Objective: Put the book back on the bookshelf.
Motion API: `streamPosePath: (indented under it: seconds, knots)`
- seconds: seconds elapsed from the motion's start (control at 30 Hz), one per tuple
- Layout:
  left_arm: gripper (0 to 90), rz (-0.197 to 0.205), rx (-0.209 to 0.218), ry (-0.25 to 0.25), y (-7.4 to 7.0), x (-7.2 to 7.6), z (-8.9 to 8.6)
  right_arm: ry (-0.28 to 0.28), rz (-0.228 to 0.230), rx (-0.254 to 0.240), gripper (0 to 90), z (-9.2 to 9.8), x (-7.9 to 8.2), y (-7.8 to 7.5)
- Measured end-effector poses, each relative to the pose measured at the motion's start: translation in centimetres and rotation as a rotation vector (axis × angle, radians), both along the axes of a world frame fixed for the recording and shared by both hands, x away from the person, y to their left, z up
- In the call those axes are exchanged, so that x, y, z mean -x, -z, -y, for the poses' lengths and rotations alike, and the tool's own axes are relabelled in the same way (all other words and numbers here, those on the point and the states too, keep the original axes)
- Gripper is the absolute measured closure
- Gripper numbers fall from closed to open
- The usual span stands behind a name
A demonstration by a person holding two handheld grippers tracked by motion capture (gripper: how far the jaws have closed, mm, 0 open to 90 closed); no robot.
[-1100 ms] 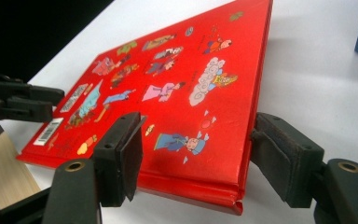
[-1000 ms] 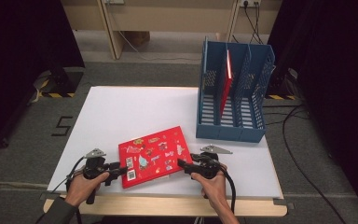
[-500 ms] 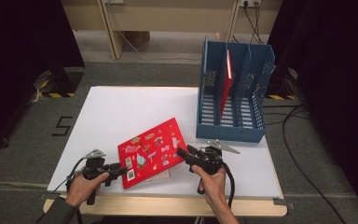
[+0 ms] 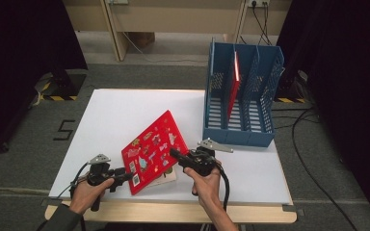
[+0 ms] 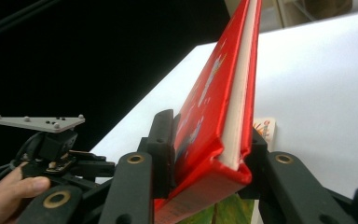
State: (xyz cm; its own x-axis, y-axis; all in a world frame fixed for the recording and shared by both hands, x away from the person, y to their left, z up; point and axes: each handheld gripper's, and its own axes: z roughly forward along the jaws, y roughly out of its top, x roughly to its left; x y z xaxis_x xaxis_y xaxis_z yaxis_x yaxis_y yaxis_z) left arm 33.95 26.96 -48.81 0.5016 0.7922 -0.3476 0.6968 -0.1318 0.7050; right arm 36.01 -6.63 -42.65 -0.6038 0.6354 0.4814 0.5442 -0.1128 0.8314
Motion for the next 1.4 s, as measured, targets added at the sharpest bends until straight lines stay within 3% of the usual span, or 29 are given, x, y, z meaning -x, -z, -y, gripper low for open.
streamPosePath:
  seconds: [0.13,0.2,0.27,0.37,0.4,0.47,0.57,0.93,0.97,1.07,1.17,1.4]
  knots:
    - [48.1,0.009,-0.011,0.018,-0.1,-0.2,0.3,0.002,0.003,-0.028,68.2,-0.1,0.1,-0.4]
    - [45.2,0.008,-0.011,0.033,-0.1,-0.2,0.5,0.000,0.001,-0.085,70.2,-0.2,0.1,-0.8]
    - [44.4,0.011,-0.013,0.033,-0.1,-0.1,0.5,-0.002,0.006,-0.086,71.3,-0.3,0.2,-1.1]
    - [44.4,0.018,-0.019,0.033,-0.1,-0.1,0.7,-0.011,0.042,-0.095,75.7,-0.3,0.4,-2.0]
    - [44.6,0.020,-0.024,0.036,-0.1,-0.2,0.7,-0.020,0.086,-0.093,78.8,-0.2,0.5,-2.8]
    - [44.6,0.027,-0.026,0.032,-0.2,-0.2,0.8,-0.025,0.102,-0.094,79.4,-0.1,0.6,-3.3]
    - [44.7,0.031,-0.029,0.025,-0.1,-0.3,0.7,-0.050,0.169,-0.043,79.6,0.3,0.8,-4.5]
    - [44.3,0.036,-0.032,0.007,0.0,-0.6,-0.2,-0.146,0.215,-0.015,79.5,2.5,1.1,-5.5]
    - [44.3,0.037,-0.033,0.001,0.0,-0.7,-0.4,-0.157,0.242,0.004,79.3,3.0,1.3,-5.8]
    - [43.8,0.058,-0.074,-0.013,0.1,-0.9,-0.7,-0.169,0.261,0.016,79.0,3.3,1.5,-6.0]
    - [42.7,0.053,-0.073,-0.022,0.3,-1.1,-1.0,-0.206,0.291,0.030,78.9,3.6,1.4,-6.2]
    - [41.2,0.050,-0.093,-0.009,0.5,-1.2,-0.9,-0.219,0.308,0.041,78.7,3.5,1.7,-6.3]
